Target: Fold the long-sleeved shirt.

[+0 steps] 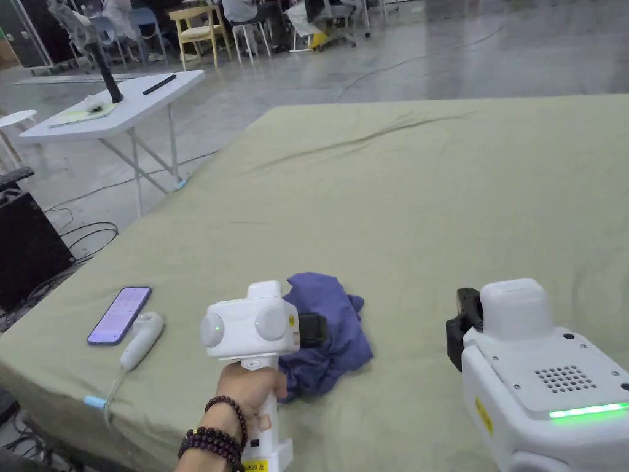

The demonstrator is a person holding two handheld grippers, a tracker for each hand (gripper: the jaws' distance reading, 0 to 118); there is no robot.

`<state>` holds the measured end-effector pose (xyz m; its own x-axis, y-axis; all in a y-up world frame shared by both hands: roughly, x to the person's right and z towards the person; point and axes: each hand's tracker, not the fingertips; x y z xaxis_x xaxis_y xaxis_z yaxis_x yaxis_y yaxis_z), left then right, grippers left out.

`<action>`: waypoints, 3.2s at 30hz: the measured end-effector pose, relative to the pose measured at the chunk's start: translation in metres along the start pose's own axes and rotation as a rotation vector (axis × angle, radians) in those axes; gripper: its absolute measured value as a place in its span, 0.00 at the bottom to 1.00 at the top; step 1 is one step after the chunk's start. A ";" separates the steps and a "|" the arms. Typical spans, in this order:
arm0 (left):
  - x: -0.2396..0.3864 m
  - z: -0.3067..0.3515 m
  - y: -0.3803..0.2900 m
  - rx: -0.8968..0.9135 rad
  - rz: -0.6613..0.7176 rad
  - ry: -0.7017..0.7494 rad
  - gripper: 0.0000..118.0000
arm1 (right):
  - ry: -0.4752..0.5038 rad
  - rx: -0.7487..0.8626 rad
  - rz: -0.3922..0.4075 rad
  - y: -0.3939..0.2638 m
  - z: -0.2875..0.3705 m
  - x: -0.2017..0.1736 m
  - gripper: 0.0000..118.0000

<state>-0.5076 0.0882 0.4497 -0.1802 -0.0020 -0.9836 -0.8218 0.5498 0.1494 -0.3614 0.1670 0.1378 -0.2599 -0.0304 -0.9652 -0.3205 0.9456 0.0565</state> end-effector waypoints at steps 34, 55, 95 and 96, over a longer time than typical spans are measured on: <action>0.487 0.078 -0.089 0.033 -0.422 -0.662 0.11 | -0.657 0.032 -0.153 -0.008 0.174 0.241 0.00; 0.206 0.163 -0.137 0.364 -0.194 -0.469 0.00 | -0.442 -0.027 -0.118 -0.010 0.121 0.173 0.00; 0.294 0.024 -0.050 0.016 -0.333 -0.414 0.03 | -0.361 -0.433 -0.214 -0.096 -0.033 0.289 0.12; 0.291 0.029 -0.048 0.030 -0.340 -0.416 0.03 | -0.373 -0.447 -0.229 -0.093 -0.034 0.290 0.09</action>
<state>-0.5050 0.0858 0.1530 0.3281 0.1438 -0.9336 -0.7797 0.5993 -0.1817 -0.4384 0.0592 -0.1389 0.1704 -0.0251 -0.9851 -0.7014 0.6990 -0.1391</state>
